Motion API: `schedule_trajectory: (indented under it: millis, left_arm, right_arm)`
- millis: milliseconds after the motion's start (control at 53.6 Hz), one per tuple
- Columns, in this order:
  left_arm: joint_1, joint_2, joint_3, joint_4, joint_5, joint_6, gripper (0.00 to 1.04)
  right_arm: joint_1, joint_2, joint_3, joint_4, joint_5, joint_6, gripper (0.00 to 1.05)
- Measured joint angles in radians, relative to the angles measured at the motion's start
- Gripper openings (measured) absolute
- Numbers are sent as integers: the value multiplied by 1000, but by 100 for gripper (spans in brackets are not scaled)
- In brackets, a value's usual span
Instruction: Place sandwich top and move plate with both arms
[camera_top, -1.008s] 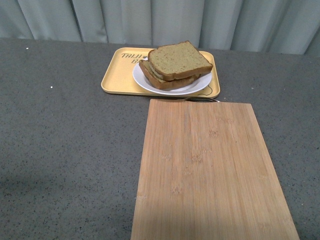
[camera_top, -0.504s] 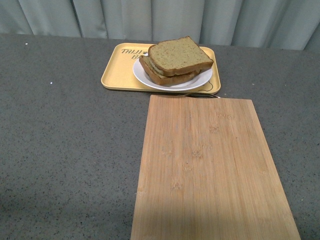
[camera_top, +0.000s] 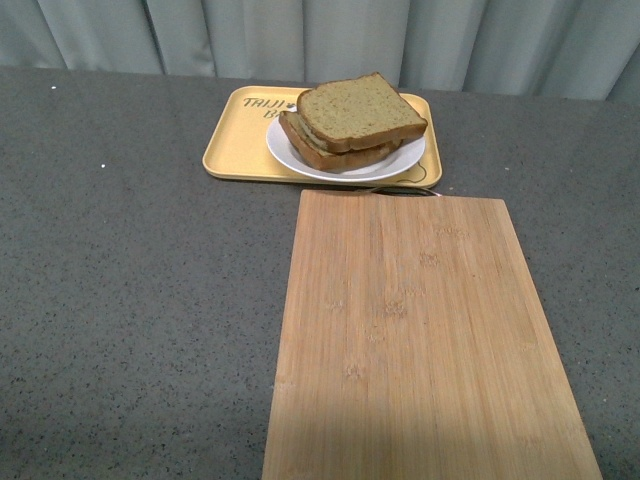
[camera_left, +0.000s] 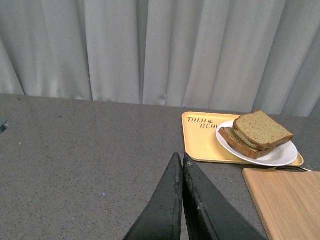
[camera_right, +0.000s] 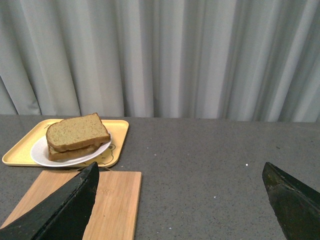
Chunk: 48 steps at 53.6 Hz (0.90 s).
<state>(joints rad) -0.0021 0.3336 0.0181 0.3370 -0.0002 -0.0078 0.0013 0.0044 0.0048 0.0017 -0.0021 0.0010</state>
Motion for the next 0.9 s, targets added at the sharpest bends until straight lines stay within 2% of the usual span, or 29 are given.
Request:
schedule_trajectory:
  millis: [578,672,896]
  left_arm:
    - [0,-165,0,-165,0,0,4]
    - [0,-281,0,-316,0,0,4]
    - [0,-328,0,-335,0,0,4]
  right_arm:
    - [0,0,0,0,0,0,95]
    - [0,0,0,0,0,0,95]
    - [0,0,0,0,0,0,95]
